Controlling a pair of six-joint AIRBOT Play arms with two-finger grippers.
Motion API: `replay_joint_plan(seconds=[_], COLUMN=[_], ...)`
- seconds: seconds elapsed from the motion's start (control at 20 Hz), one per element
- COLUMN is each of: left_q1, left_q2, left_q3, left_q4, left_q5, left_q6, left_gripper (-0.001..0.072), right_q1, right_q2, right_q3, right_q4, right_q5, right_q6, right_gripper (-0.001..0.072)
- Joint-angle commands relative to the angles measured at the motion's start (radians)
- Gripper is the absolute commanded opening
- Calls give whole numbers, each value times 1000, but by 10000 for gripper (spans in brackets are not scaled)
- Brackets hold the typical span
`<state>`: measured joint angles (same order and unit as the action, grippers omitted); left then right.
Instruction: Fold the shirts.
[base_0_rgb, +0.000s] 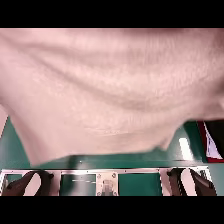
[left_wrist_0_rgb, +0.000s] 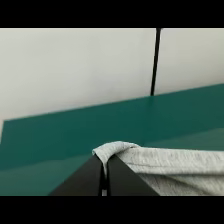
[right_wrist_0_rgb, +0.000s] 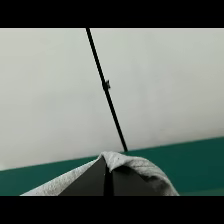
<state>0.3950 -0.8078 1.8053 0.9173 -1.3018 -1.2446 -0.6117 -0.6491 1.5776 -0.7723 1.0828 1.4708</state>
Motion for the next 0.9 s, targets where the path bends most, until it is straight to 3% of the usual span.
replay_joint_plan(seconds=[0.0,0.1,0.25,0.35,0.6,0.85], left_q1=[0,0,-57,-134,-212,-211], left_q2=[-100,-202,-386,-551,-839,-877], left_q3=[-266,-452,-644,-665,-525,-388], left_q4=[-187,-323,-338,-339,-347,-345], left_q5=[5,37,179,258,434,532], left_q6=[69,158,275,333,280,248], left_gripper=[19,19,19,19,18,18], right_q1=[62,150,274,319,330,331], right_q2=[-78,-158,-360,-560,-947,-1058], right_q3=[-274,-478,-674,-677,-433,-175], right_q4=[51,51,51,51,55,55], right_q5=[-29,-129,-359,-458,-451,-413], right_q6=[-60,-109,-149,-149,-148,-148], right_gripper=[13,13,13,13,12,13])
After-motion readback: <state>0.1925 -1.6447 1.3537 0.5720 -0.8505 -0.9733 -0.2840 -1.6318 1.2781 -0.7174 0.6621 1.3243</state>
